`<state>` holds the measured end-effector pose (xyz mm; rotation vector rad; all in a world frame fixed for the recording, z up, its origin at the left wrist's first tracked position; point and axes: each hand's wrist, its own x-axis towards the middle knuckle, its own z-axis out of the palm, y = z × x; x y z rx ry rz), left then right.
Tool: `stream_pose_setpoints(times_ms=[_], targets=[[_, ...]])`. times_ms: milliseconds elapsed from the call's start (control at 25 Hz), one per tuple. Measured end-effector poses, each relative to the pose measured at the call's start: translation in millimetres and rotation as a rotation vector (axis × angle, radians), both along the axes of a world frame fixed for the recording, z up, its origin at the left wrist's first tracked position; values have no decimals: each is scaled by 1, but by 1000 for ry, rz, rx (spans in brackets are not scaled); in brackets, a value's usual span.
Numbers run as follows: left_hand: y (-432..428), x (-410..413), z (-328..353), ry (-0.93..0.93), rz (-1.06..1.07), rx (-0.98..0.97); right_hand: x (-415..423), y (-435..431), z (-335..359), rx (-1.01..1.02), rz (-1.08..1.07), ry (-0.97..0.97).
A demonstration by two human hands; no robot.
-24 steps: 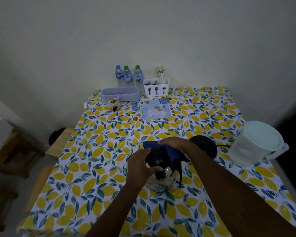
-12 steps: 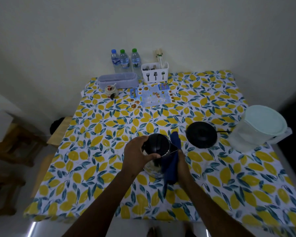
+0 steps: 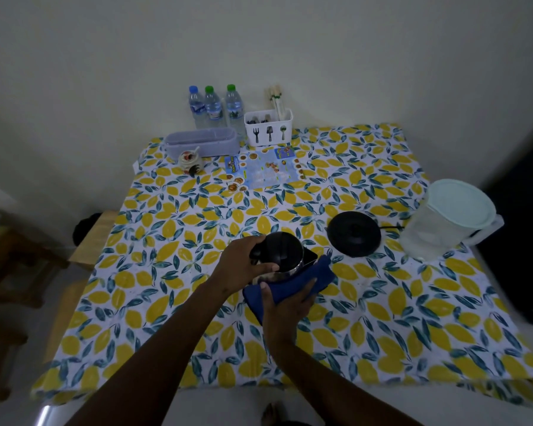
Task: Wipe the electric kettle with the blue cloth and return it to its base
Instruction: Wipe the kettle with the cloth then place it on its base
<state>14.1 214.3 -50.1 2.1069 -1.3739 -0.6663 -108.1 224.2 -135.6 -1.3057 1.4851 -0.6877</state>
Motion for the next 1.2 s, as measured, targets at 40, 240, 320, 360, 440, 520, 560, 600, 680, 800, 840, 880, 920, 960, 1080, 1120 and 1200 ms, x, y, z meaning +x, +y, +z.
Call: stream_pose_setpoints(times_ms=[40,240,320,360,440,520,560,600,680,800,840,880,920,960,1080,1120,1200], targets=[[0,1,0,0,-3,-7,-3,4,-6,10,3,-4],[1,0,1,20,-14,-23,-10,13,-14,104,11,-6],[2,1,1,26,-23,-27,0,21,-2,62,10,22],[2,1,1,25,-28,-25,5,26,4,31,22,33],[1,3,0,15,-38,-14,16,34,11,-17,38,67],[1,5,-1,19,-38,-12,23,31,14,20,-7,60],[1,5,-2,26,-34,-16,23,26,12,53,-44,46],[2,5,-2,33,-31,-22,22,21,9,92,-84,28],[2,4,-3,44,-33,-34,15,10,-1,183,-126,-16],[1,4,-4,52,-33,-44,0,4,-15,255,-69,-34],[0,4,-5,57,-34,-44,-3,3,-17,257,-62,-37],[0,4,-5,60,-34,-44,-7,2,-18,244,-63,-45],[0,4,-6,61,-34,-45,-10,1,-18,215,-62,-60],[0,4,-7,62,-33,-49,-14,-2,-16,179,-59,-81],[1,6,-11,62,-19,-80,-33,-31,-7,71,-27,-200],[2,7,-13,53,-20,-91,-41,-46,-4,64,9,-234],[5,12,-18,61,-11,-102,-57,-77,2,119,128,-244]])
